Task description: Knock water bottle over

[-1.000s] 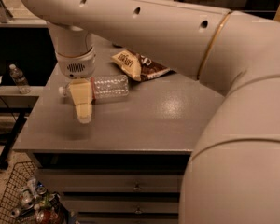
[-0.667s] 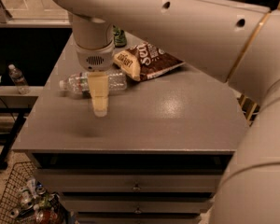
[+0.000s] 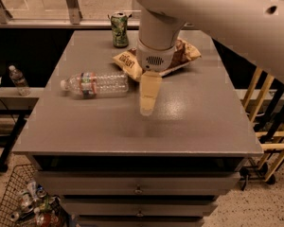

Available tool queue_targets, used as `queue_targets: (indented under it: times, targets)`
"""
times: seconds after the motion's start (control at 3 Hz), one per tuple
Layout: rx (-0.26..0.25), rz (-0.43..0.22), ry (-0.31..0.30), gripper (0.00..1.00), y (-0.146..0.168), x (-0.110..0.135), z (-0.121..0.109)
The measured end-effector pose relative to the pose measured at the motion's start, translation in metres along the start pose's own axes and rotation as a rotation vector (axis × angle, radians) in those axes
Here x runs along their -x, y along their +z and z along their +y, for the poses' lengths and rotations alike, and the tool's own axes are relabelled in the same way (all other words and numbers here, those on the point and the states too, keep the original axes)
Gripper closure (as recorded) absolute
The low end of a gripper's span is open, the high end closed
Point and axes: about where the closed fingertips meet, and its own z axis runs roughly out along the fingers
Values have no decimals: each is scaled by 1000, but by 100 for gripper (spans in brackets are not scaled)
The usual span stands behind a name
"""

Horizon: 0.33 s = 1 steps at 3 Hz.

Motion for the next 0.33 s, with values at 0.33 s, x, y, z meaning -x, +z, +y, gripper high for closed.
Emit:
queue_targets:
  times: [0.33]
  targets:
    - [-9, -27, 76, 0, -2, -48, -2]
